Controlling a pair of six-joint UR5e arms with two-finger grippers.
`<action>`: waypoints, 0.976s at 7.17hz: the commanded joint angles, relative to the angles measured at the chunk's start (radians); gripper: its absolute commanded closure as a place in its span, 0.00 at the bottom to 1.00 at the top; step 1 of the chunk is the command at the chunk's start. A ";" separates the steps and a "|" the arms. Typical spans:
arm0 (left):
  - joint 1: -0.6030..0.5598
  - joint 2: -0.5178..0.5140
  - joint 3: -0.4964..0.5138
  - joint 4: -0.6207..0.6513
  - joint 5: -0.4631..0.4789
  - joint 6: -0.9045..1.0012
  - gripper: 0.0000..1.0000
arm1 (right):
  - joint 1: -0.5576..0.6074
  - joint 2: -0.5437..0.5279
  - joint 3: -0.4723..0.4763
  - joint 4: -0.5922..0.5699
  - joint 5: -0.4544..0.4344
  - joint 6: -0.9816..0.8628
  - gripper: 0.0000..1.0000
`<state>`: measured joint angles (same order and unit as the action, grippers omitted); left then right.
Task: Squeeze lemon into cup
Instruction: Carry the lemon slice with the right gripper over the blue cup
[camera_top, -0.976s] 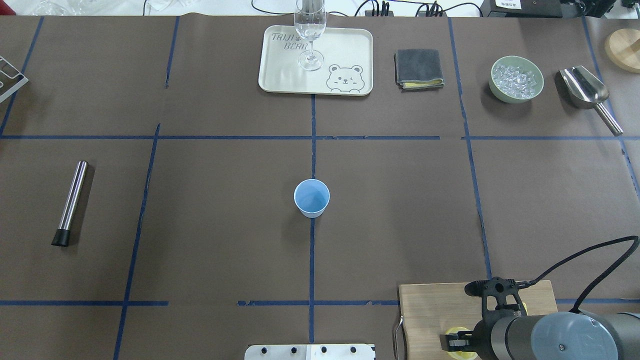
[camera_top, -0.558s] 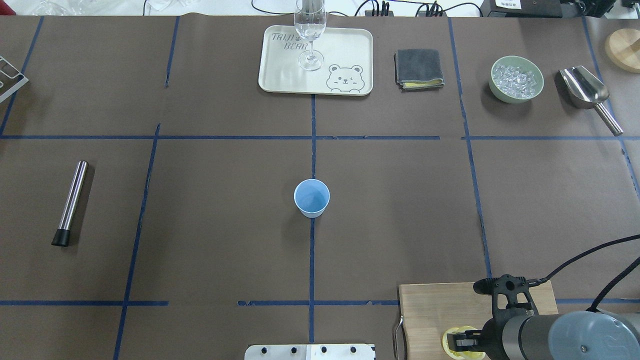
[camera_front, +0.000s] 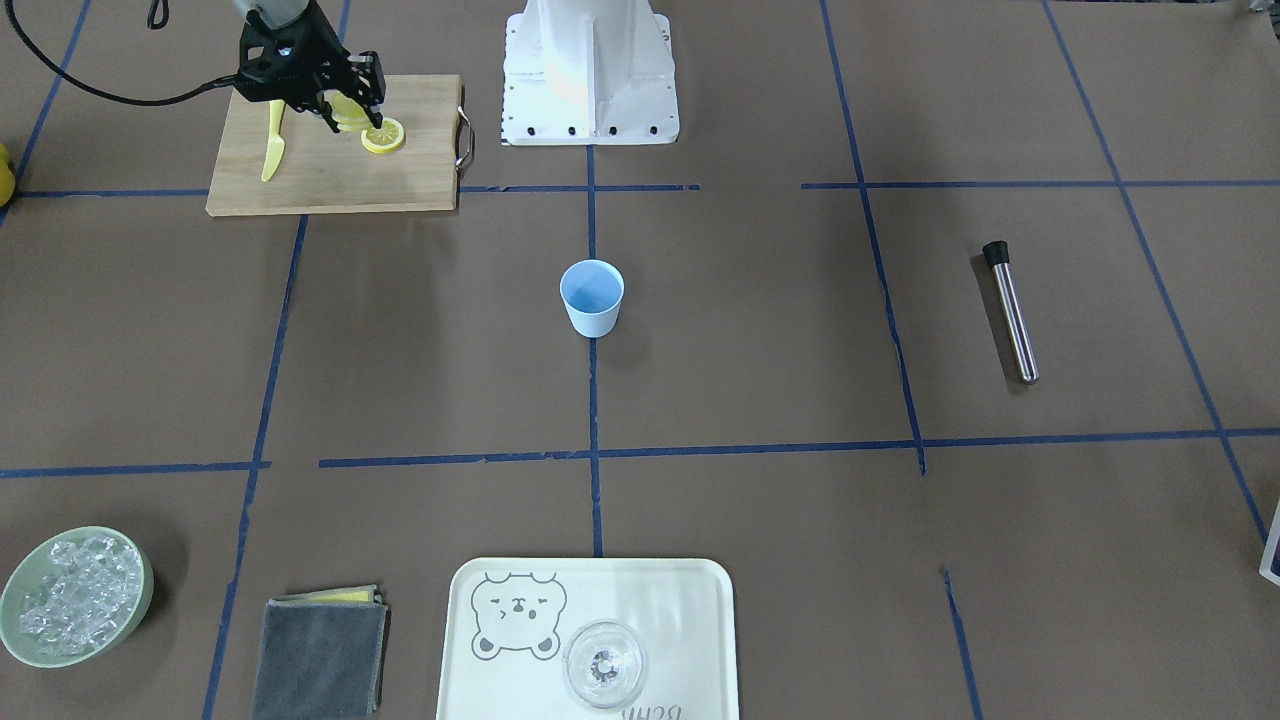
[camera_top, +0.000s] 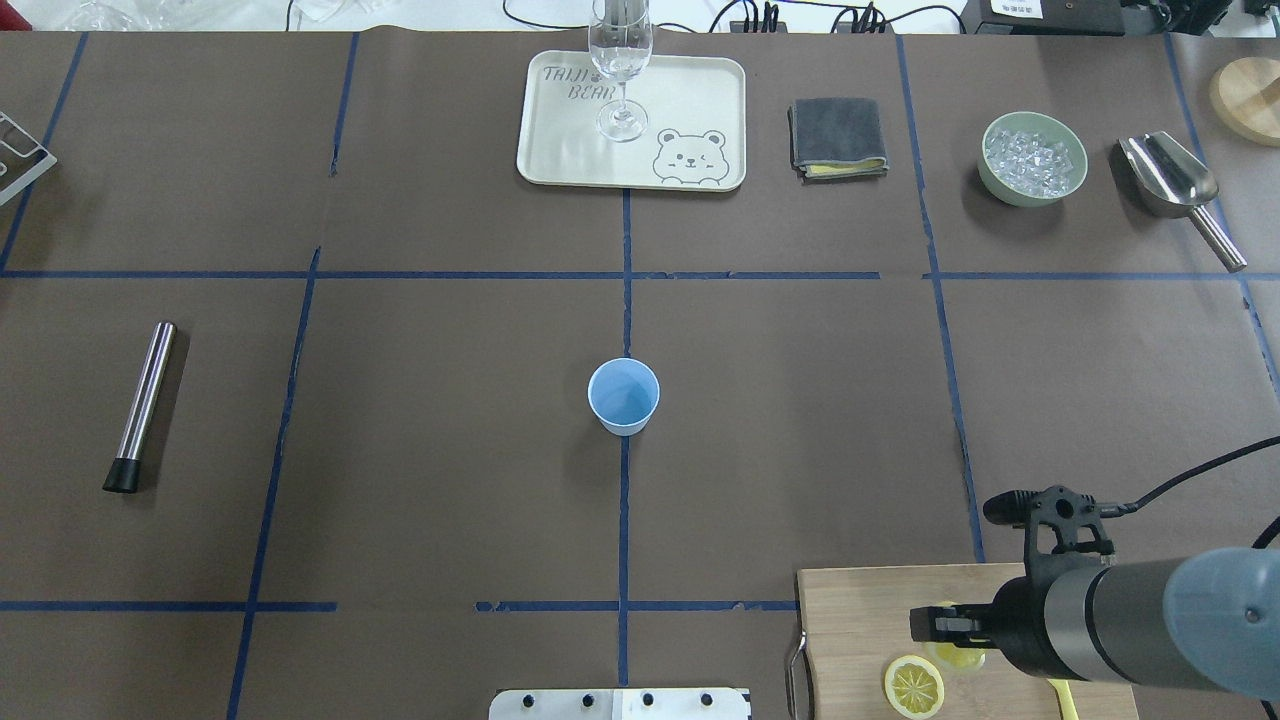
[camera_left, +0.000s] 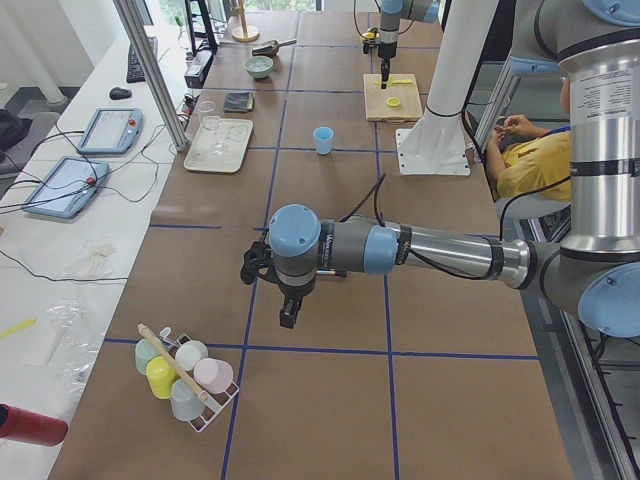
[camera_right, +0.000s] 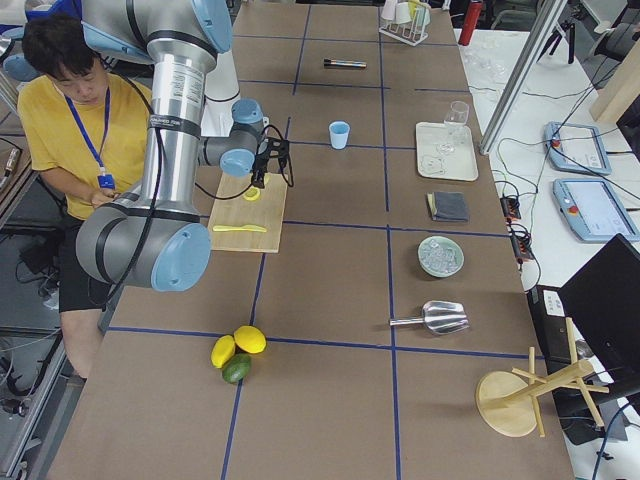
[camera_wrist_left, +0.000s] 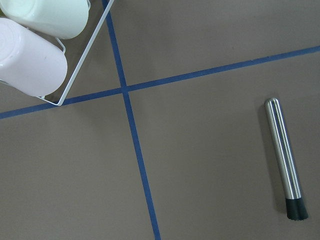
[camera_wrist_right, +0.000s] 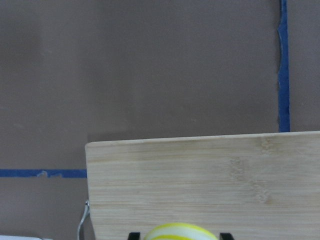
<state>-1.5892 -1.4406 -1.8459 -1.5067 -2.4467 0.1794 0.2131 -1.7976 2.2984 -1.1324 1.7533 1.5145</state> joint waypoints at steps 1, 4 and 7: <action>0.000 0.006 -0.001 -0.001 0.000 0.000 0.00 | 0.145 0.111 -0.035 -0.012 0.118 -0.008 0.41; 0.000 0.006 0.001 -0.001 0.000 0.000 0.00 | 0.334 0.570 -0.221 -0.298 0.227 -0.017 0.41; 0.000 0.008 0.004 0.000 -0.002 0.000 0.00 | 0.355 0.872 -0.509 -0.311 0.221 -0.005 0.40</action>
<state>-1.5892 -1.4339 -1.8438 -1.5066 -2.4480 0.1795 0.5660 -1.0487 1.9168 -1.4377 1.9729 1.5015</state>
